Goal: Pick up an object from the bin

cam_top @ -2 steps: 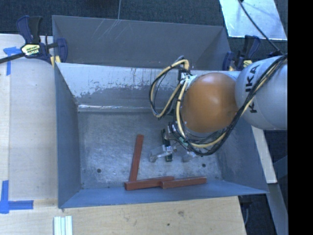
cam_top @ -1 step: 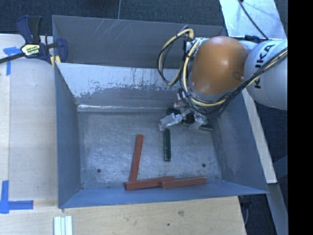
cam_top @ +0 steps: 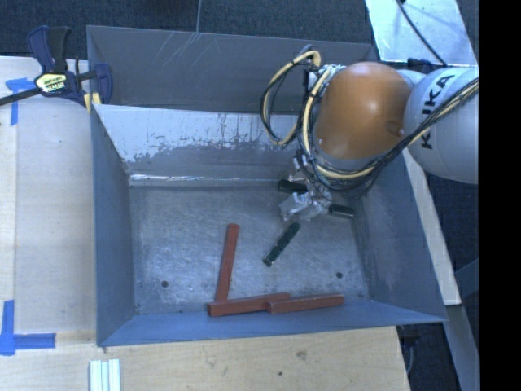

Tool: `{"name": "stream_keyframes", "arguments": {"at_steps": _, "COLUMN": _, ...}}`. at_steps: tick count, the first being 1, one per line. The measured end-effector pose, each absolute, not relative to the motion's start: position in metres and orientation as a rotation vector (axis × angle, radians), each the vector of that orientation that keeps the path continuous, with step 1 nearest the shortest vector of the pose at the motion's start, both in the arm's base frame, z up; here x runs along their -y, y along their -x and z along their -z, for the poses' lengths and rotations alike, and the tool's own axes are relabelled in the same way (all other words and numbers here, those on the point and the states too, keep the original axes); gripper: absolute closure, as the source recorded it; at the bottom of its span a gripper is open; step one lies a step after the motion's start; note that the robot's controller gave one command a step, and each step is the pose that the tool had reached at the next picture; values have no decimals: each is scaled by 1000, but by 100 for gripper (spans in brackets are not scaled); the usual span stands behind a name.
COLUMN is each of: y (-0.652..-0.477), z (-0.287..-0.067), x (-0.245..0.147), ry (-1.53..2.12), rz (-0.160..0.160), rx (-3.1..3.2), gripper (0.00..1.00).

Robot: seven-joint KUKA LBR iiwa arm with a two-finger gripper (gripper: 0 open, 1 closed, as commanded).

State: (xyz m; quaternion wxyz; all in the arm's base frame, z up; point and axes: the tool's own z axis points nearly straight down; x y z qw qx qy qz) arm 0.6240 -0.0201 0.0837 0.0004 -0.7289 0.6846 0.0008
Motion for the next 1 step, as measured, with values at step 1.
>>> {"name": "stream_keyframes", "arguments": {"at_steps": 1, "y": -624, "z": -84, "x": 20, "ry": 2290, "rz": -4, "rx": -2152, "gripper": 0}}
